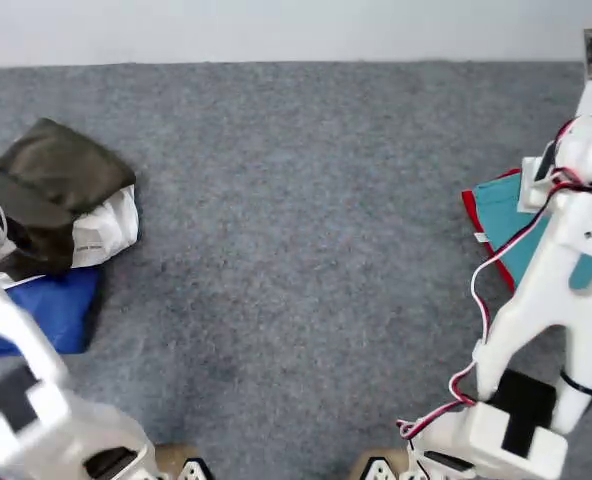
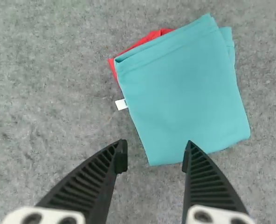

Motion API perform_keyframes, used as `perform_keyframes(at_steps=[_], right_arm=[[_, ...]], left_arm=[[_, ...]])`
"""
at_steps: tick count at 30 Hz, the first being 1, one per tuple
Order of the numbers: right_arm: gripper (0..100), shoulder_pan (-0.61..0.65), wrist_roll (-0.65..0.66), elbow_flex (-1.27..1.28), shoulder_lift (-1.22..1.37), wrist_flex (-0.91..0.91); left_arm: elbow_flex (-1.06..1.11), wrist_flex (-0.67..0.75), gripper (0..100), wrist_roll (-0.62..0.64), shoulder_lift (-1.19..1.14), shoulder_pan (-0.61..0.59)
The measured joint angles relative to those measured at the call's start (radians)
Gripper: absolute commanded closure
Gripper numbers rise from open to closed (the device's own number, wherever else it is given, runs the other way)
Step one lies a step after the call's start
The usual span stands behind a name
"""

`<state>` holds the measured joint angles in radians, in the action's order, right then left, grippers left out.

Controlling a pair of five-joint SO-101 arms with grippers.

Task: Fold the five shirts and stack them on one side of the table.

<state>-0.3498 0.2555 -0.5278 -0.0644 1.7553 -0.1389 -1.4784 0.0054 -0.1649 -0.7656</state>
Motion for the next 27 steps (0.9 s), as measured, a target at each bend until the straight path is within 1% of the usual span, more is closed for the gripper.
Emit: perform_keyframes(at_steps=[5,7,9,11,13,17,23,27], right_arm=[[80.0,0.000,0.000,0.098,-0.061,0.000],[80.0,0.000,0.000,0.138,-0.086,0.000],[80.0,0.000,0.000,0.176,-0.110,0.000],[80.0,0.000,0.000,0.204,-0.135,0.000],[80.0,0.000,0.000,0.227,-0.158,0.000],[80.0,0.006,0.000,0.281,-0.199,0.000],[80.0,0.109,0.000,0.396,-0.259,0.000],[80.0,0.153,0.000,0.473,-0.302,-0.003]], left_arm=[[-0.321,-0.133,74,0.003,-0.344,0.000],[-0.448,-0.206,74,0.003,-0.457,0.009],[-0.557,-0.239,75,0.003,-0.557,0.023],[-0.637,-0.250,78,0.003,-0.632,0.035],[-0.689,-0.253,83,0.003,-0.680,0.051],[-0.750,-0.256,99,0.003,-0.703,0.101],[-0.761,-0.256,99,0.008,-0.683,0.187],[-0.720,-0.256,99,0.006,-0.555,0.247]])
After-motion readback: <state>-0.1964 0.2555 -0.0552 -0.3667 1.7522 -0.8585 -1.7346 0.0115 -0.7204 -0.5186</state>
